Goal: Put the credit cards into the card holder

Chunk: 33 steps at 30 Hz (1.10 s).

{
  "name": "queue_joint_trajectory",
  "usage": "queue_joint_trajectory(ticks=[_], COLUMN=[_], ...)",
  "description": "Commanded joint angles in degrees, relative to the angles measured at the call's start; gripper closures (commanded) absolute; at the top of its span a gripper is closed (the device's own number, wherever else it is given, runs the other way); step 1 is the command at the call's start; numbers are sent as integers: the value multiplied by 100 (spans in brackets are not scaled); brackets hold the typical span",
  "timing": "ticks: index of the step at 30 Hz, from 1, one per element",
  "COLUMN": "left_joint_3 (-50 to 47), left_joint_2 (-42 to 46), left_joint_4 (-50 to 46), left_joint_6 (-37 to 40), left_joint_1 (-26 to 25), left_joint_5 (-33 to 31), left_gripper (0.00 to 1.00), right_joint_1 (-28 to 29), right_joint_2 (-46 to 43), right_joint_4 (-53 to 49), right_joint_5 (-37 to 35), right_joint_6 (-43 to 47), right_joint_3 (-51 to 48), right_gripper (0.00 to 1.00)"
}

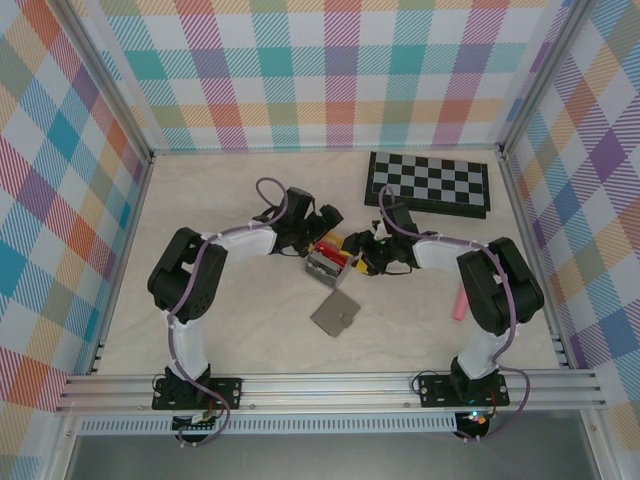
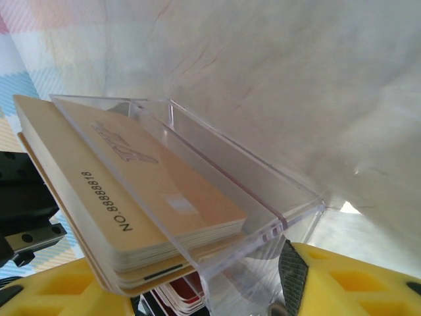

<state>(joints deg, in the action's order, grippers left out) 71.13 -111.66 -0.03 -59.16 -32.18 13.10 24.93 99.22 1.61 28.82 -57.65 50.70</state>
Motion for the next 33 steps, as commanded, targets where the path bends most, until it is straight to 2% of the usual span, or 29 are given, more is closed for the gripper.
queue_joint_trajectory(ticks=[1, 7, 12, 15, 19, 22, 24, 28, 33], left_joint_3=[661, 1631, 1832, 1460, 500, -551, -1119, -1772, -2125], left_joint_2=[-423, -876, -326, 292, 1219, 1881, 2161, 2300, 2203], left_joint_4=[-3, -624, -1974, -2277, -2230, -1734, -1300, -1034, -957], left_joint_6=[-31, 281, 1274, 1632, 1855, 1726, 1655, 1679, 1767], left_joint_1=[-311, -409, -345, -267, -244, -244, -252, -351, -490], left_joint_5=[491, 530, -94, -424, -450, -204, 171, 777, 1001], left_gripper=[0, 0, 0, 0, 0, 1, 6, 16, 23], right_joint_1=[-94, -276, -255, -129, 377, 929, 1254, 1603, 1673], right_joint_2=[-368, -1150, -1970, -2374, -2548, -2523, -2425, -2031, -1599], right_joint_4=[182, -623, -1756, -2194, -2261, -2113, -2064, -2025, -1981], right_joint_5=[-75, -721, -1125, -1286, -1319, -1450, -1582, -1710, -1729], right_joint_6=[-177, 124, 736, 846, 676, 333, 138, -74, -121], right_joint_3=[-191, -461, -483, -666, -899, -1079, -1121, -1083, -942], right_gripper=[42, 38, 32, 29, 30, 33, 39, 45, 49])
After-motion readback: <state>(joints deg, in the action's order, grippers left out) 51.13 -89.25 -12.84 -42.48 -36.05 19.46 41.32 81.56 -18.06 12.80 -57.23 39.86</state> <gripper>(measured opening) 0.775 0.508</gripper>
